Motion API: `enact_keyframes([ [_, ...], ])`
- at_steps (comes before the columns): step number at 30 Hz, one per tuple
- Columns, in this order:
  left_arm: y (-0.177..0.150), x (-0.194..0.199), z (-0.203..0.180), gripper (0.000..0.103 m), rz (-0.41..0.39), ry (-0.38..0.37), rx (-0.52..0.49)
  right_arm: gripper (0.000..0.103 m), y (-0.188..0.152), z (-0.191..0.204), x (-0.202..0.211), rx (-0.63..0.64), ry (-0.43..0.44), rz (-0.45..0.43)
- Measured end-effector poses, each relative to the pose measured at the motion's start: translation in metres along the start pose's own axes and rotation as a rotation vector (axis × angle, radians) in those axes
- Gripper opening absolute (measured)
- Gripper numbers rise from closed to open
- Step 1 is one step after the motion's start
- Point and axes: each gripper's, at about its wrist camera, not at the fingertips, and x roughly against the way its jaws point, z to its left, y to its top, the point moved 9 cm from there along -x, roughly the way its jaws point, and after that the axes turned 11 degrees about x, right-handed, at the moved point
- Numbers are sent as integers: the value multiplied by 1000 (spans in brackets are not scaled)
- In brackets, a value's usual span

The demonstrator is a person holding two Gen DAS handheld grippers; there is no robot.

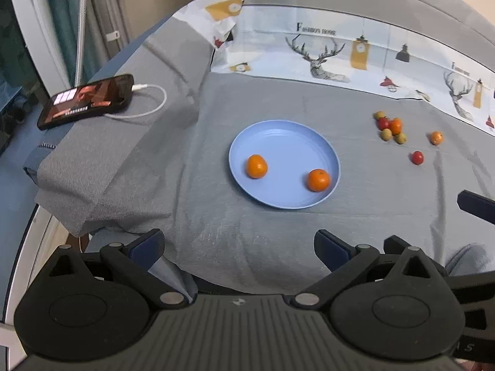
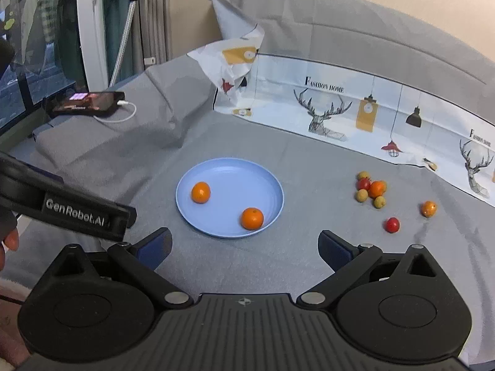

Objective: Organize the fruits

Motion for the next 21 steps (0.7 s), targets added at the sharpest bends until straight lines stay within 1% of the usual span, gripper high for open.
enact_keyframes([
  [4, 0, 11, 0, 103, -29, -4, -2, 100, 1, 1, 9, 2, -8, -20],
  [10, 0, 17, 3, 103, -32, -22, 7, 101, 2, 5, 17, 15, -12, -42],
  [12, -3, 19, 6, 103, -25, -35, 20, 101, 3, 4, 19, 16, -14, -46],
  [16, -8, 21, 16, 103, -5, -52, 86, 101, 3, 4, 21, 14, -22, -50],
  [19, -9, 21, 22, 103, 7, -44, 109, 101, 4, 4, 21, 11, -23, -50],
  [21, -9, 21, 22, 103, 14, -39, 105, 101, 4, 4, 21, 12, -21, -50],
])
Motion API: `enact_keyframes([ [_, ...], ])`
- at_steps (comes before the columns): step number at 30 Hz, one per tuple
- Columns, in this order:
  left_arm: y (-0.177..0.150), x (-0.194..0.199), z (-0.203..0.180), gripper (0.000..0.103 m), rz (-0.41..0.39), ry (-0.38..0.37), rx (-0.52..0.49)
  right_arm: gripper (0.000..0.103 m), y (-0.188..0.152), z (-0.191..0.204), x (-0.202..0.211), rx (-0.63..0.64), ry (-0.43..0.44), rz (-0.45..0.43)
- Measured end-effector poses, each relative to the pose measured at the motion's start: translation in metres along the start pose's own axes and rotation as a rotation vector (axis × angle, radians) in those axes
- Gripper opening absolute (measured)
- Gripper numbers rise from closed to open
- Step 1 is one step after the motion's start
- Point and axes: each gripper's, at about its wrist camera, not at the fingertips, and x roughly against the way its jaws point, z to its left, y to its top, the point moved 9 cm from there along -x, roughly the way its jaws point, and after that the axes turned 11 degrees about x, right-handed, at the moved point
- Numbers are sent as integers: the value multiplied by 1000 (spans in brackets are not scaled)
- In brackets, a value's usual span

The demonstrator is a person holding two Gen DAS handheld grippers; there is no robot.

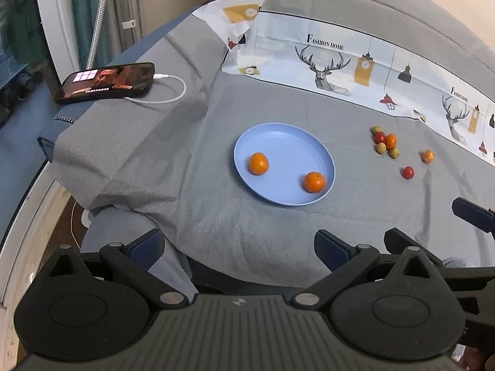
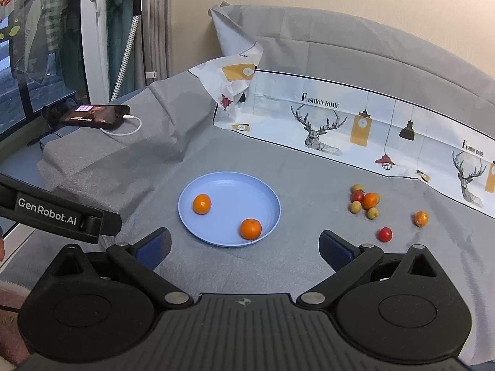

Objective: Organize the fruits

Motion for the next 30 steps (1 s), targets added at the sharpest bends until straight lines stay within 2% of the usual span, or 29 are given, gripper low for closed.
enact_keyframes([
  [6, 0, 8, -1, 103, -23, 35, -28, 102, 2, 1, 2, 9, 0, -11],
  [11, 0, 18, 1, 103, -58, 94, -69, 102, 2, -3, 3, -7, -6, -18],
  [17, -3, 9, 3, 103, 0, 102, -59, 102, -1, -6, 1, -27, -3, -17],
  [30, 6, 7, -11, 103, -12, 98, -78, 102, -4, -10, -5, -59, 21, -9],
])
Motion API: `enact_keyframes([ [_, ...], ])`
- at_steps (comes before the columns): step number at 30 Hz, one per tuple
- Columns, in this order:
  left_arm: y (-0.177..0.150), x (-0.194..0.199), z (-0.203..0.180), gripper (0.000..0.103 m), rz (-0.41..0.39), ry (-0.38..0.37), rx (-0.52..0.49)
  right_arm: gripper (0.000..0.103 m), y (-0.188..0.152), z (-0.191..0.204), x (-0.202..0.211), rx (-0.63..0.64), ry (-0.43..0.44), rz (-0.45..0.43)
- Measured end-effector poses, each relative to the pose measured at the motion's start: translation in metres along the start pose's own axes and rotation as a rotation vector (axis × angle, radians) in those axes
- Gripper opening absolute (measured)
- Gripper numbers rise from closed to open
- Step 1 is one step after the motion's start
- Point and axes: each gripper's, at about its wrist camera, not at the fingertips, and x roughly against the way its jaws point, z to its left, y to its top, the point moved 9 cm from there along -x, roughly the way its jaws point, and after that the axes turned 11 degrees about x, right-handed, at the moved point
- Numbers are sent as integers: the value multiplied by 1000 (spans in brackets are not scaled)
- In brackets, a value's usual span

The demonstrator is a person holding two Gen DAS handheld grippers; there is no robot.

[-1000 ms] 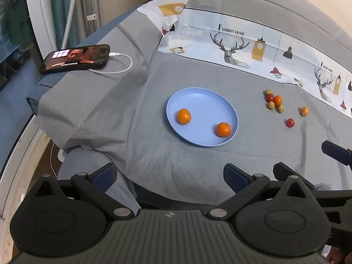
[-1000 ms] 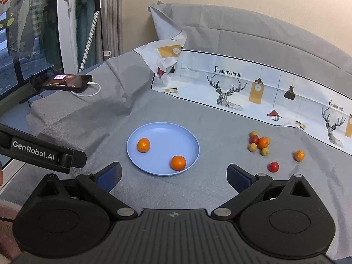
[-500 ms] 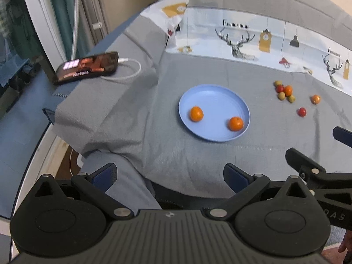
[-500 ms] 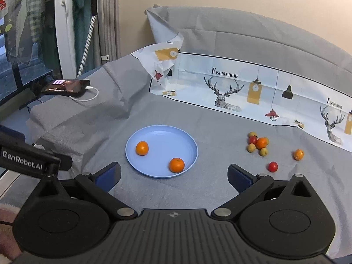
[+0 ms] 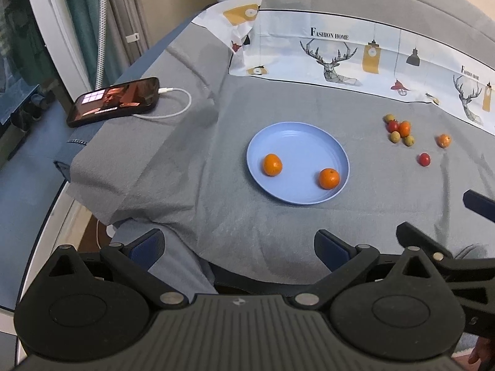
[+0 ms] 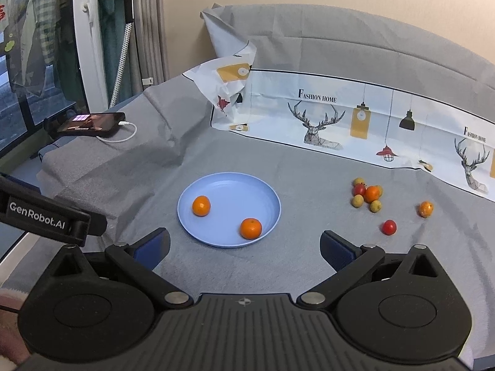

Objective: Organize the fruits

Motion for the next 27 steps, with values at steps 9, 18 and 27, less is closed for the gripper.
enact_keyframes([
  [9, 16, -9, -25, 103, 14, -10, -13, 102, -4, -17, -9, -51, 8, 10],
  [18, 31, -27, -68, 103, 17, -13, -86, 102, -14, -50, -19, -145, -8, 33],
  [27, 41, -64, -130, 103, 81, -29, -163, 102, -35, -105, -37, -256, -75, 65],
])
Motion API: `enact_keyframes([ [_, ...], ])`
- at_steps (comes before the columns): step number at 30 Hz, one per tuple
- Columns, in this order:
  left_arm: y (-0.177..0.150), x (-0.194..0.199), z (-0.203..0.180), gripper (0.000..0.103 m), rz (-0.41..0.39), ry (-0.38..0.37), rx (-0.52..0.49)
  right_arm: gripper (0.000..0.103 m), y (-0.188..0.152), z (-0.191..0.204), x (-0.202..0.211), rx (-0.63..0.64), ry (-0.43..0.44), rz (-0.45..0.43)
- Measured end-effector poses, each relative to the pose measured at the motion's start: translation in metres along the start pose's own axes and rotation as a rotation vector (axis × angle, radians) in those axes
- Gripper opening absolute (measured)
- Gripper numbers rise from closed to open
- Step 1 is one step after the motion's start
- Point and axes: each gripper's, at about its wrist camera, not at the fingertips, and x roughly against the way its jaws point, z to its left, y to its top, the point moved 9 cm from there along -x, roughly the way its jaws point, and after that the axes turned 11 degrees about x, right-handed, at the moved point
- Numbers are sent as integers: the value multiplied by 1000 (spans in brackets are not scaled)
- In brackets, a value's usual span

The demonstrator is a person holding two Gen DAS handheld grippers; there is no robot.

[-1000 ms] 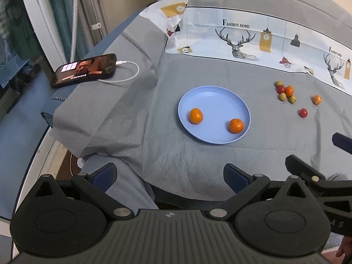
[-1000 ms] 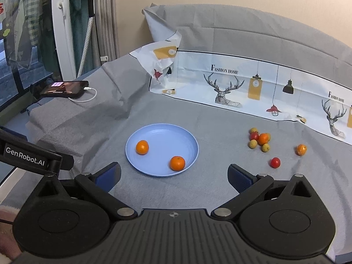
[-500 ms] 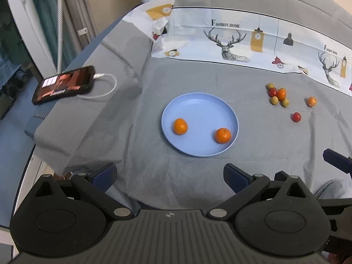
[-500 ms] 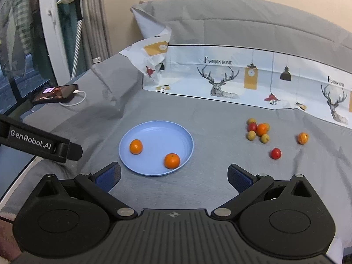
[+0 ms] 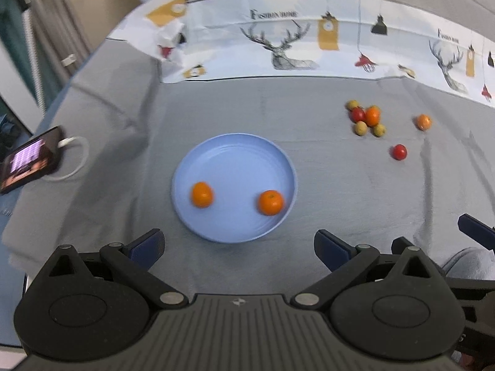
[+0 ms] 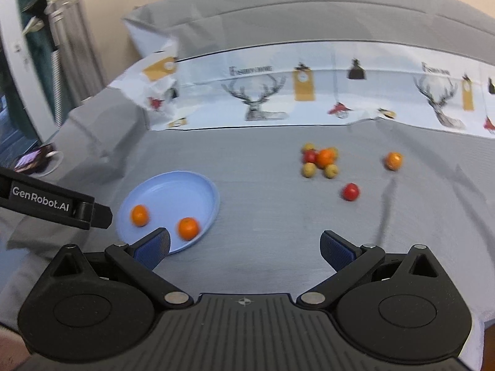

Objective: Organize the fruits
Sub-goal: 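Grasp a yellow fruit with the left gripper while the right grasps a red tomato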

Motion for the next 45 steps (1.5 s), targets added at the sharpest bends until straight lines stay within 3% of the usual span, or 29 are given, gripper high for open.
enact_keyframes([
  [7, 36, -46, -65, 103, 28, -59, -65, 102, -1, -67, -38, -27, -130, 8],
  [15, 87, -151, -158, 103, 30, -126, -163, 102, -8, -148, -128, 16, -288, 38],
  [22, 108, -245, -216, 103, 120, -165, -180, 102, -23, -180, -217, 7, -234, 106],
  [26, 111, -276, -231, 102, 128, -129, -220, 102, -29, -184, -240, 38, -232, 87],
  [27, 111, -280, -232, 96, 133, -122, -218, 93, -29, -183, -240, 38, -223, 69],
  [28, 110, -283, -234, 92, 140, -144, -205, 70, -28, -181, -238, 41, -204, 52],
  [29, 110, -281, -235, 76, 140, -182, -183, 55, -26, -176, -235, 58, -188, 30],
  [30, 111, -276, -236, 52, 133, -215, -168, 30, -25, -172, -232, 80, -181, 24],
  [32, 111, -270, -238, 26, 109, -226, -197, 31, -25, -166, -229, 106, -185, 24],
  [38, 105, -242, -228, 26, 88, -243, -212, 31, -19, -167, -217, 58, -189, 26],
  [45, 74, -154, -182, 27, 110, -254, -172, 31, -11, -140, -154, 29, -135, -1],
])
